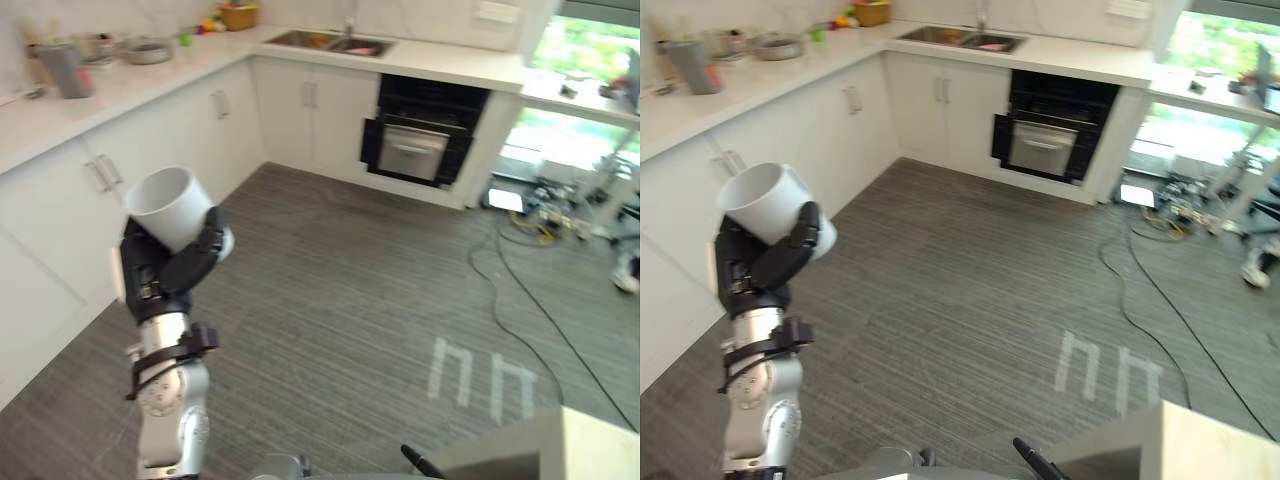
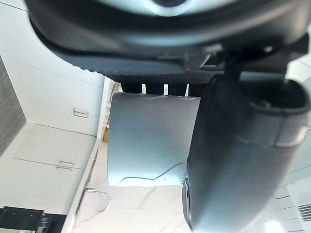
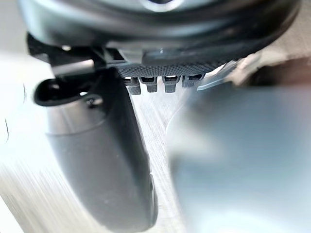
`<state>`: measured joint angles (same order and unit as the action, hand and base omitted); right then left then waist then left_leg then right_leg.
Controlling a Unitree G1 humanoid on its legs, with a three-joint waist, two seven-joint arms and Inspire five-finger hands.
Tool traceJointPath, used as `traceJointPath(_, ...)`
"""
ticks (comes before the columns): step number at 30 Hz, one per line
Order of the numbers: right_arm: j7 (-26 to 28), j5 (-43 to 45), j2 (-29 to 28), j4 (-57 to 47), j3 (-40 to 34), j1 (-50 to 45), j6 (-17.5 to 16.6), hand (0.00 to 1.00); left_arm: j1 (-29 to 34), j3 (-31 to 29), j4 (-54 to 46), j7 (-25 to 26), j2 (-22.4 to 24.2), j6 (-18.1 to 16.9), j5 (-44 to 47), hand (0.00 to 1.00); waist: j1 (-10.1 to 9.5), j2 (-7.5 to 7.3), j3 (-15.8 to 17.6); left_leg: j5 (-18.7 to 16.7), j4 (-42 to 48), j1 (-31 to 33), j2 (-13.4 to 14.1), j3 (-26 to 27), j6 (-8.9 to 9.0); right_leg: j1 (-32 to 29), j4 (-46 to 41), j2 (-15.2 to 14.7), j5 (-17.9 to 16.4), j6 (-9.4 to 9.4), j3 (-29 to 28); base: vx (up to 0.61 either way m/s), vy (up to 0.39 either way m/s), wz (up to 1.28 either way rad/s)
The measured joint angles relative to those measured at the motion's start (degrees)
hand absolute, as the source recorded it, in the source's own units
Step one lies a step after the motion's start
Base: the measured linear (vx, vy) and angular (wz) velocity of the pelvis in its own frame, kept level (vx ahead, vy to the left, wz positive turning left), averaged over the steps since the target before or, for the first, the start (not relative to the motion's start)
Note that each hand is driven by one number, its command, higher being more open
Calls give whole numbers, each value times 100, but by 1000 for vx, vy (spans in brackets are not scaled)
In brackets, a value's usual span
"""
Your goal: Walk over to the sink, pick up the cup, carry it to the dishwasher, place the cup inside the dishwasher, then close the dishwasher door
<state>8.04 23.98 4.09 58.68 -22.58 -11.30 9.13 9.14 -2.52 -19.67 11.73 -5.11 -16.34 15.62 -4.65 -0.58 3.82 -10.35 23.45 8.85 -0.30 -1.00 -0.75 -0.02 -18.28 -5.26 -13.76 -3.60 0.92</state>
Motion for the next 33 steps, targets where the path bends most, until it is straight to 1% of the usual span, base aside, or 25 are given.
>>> traceJointPath(1,30,-7,-10,-106,246,-42,25,100,-98,70,-2,-2,-8,-18,-60,0,22,-72,-66,-3,7,44,46,-110,39,119,110,49,82,-35,19,99,-112,21)
traceJointPath(2,47,-10,-25,-113,343,-31,71,100,-184,111,-2,-19,0,-14,-166,0,53,-99,-88,-29,54,84,92,-204,97,190,191,119,118,-12,69,100,-133,40)
traceJointPath(4,81,14,-28,-125,499,-25,168,100,-300,276,-3,-69,-10,22,-300,0,93,-152,-122,-54,44,113,145,-342,153,248,262,209,155,23,91,53,-111,29)
traceJointPath(6,76,11,-34,-167,583,-40,233,100,-378,414,-3,-85,-38,85,-361,0,69,-204,-161,-21,-192,-11,184,-337,210,249,258,237,203,75,71,51,-97,4)
traceJointPath(10,80,146,-41,-208,729,-100,273,100,-540,428,-2,-103,-82,200,-383,0,65,-312,-281,246,-887,-360,212,-277,243,248,245,233,309,111,13,52,-64,-4)
traceJointPath(11,154,754,197,-328,1175,-264,427,100,-802,421,638,-296,-144,291,-378,0,310,-126,-518,1312,-2538,-1013,286,574,257,335,517,133,524,136,-246,0,0,0)
traceJointPath(14,154,754,195,-328,1172,-272,427,100,-802,420,638,-296,-140,291,-378,0,313,-126,-518,1317,-2525,-1019,287,581,258,336,528,133,524,136,-247,0,0,0)
traceJointPath(15,153,746,191,-339,1178,-283,425,100,-801,414,638,-296,-107,292,-378,0,316,-127,-518,1354,-2455,-1017,284,630,228,372,593,121,524,136,-227,0,0,0)
traceJointPath(17,147,732,178,-338,1178,-303,379,100,-801,392,638,-303,-22,315,-282,0,321,-128,-517,1287,-2182,-884,244,651,220,508,833,49,526,131,-36,-9,-20,11)
traceJointPath(19,97,644,131,-335,1178,-319,236,100,-793,392,639,-350,150,371,-47,0,332,-136,-486,1153,-1846,-731,247,758,201,687,1054,11,525,130,226,-48,-39,20)
traceJointPath(21,-11,446,112,-309,1205,-321,129,100,-695,334,660,-392,360,408,259,0,227,-122,-448,902,-1419,-645,353,961,197,854,1144,17,462,123,413,-78,-52,-7)
traceJointPath(22,-57,354,106,-298,1211,-310,67,100,-622,227,714,-454,505,422,442,0,197,-96,-441,668,-1066,-545,438,1039,216,935,1108,1,354,148,594,-78,-51,0)
traceJointPath(23,-29,368,70,-284,1156,-278,11,100,-557,120,724,-466,596,494,649,0,236,-78,-426,470,-691,-462,593,1274,246,935,967,-11,241,131,692,-82,-42,14)
traceJointPath(24,33,414,69,-267,1110,-296,-25,100,-514,62,742,-491,621,517,761,0,260,-63,-434,406,-531,-421,657,1399,225,912,854,-23,163,122,729,-46,-4,20)
traceJointPath(25,225,540,55,-143,862,-316,-140,100,-476,-42,888,-563,621,533,963,0,247,-45,-449,323,-359,-400,660,1583,179,822,600,-99,7,112,725,-33,41,19)
traceJointPath(26,290,607,16,52,540,-295,-228,100,-481,-167,1052,-590,589,639,1157,0,236,-65,-452,248,-360,-354,531,1581,145,758,421,-241,-142,106,800,-12,73,23)
traceJointPath(27,281,637,-18,157,367,-297,-286,100,-501,-211,1150,-605,572,727,1232,0,253,-69,-463,221,-428,-375,441,1588,98,761,368,-354,-200,101,904,46,103,45)
traceJointPath(28,278,638,-9,243,43,-279,-384,100,-593,-247,1340,-640,544,869,1352,0,272,-66,-422,178,-673,-504,206,1584,24,627,-449,-698,-402,142,1159,95,80,54)
traceJointPath(29,261,659,-16,196,-243,-193,-586,100,-702,-335,1606,-676,530,955,1390,0,281,-129,-238,191,-749,-631,-12,1559,-31,32,-2135,-1104,-284,240,1221,124,123,62)
traceJointPath(30,256,713,-8,132,-387,-174,-686,100,-732,-334,1782,-674,484,1086,1387,0,328,-138,-180,210,-799,-732,-129,1518,-55,-308,-2915,-1341,69,374,1189,101,115,63)
traceJointPath(31,242,734,33,154,-446,-136,-706,100,-718,-314,1853,-668,399,1263,1385,0,383,-161,-148,263,-925,-899,-257,1399,-138,-517,-3464,-1496,496,519,1113,143,141,71)
traceJointPath(32,189,717,70,167,-428,-127,-714,100,-668,-217,1861,-664,348,1414,1369,0,421,-144,-105,279,-1065,-1118,-325,1216,-188,-662,-3893,-1431,1189,466,798,206,116,78)
traceJointPath(33,165,699,38,173,-408,-172,-721,100,-669,-95,1854,-664,334,1435,1369,0,441,-120,-98,265,-1128,-1233,-321,1047,-250,-815,-4160,-1278,1850,414,553,238,96,72)
